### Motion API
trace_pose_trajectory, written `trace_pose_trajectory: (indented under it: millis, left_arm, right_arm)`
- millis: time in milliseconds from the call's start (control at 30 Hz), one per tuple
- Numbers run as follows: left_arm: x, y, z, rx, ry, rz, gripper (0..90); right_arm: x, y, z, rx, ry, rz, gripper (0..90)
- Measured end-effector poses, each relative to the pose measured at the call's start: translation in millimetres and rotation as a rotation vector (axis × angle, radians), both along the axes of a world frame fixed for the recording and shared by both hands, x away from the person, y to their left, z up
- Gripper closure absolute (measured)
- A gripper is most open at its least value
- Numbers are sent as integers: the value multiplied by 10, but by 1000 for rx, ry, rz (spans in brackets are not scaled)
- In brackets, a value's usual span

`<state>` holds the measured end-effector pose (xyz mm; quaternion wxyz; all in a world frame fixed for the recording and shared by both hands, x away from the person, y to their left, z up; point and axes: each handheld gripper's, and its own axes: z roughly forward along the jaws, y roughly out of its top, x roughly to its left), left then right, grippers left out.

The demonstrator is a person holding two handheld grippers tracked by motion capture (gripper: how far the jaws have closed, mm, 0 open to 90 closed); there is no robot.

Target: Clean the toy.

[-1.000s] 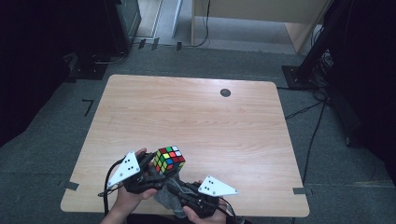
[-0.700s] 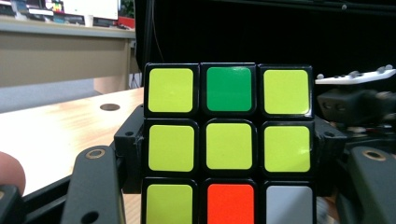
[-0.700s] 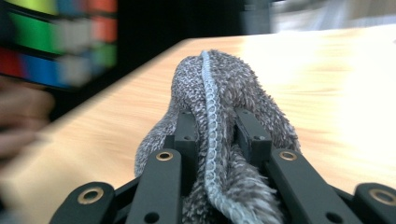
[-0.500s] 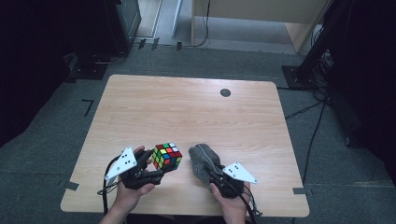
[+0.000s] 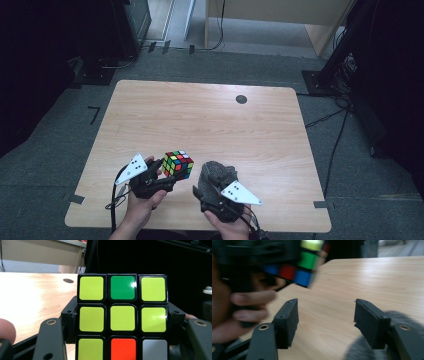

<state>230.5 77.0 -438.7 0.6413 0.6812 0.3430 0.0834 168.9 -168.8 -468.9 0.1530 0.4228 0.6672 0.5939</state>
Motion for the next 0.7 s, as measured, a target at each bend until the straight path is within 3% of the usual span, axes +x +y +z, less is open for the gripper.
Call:
trace_pose_trajectory:
  millis: [133, 233, 300, 367, 433, 533, 700]
  left_arm:
    - [-13, -44, -19, 15, 4, -17, 340]
    - [-11, -38, -25, 14, -4, -39, 340]
    - [-12, -17, -23, 12, -21, -67, 340]
    - [-38, -13, -22, 54, -73, -62, 340]
    - [-70, -39, -39, 108, -119, -43, 340]
    - [-148, -134, -81, 174, -192, -33, 340]
    - [-329, -332, -131, 260, -330, -47, 340]
  right_arm:
    - [-68, 106, 56, 36, -28, 34, 359]
    - [-66, 50, 93, -7, -66, 4, 394]
    - [-40, -44, 104, -27, -80, -26, 464]
    - [-13, -184, 135, 40, -58, -35, 570]
    - [-1, -294, 198, 135, -38, -34, 578]
    - [-16, -316, 324, 238, -3, -9, 447]
    - [-34, -177, 408, 256, 99, -5, 206]
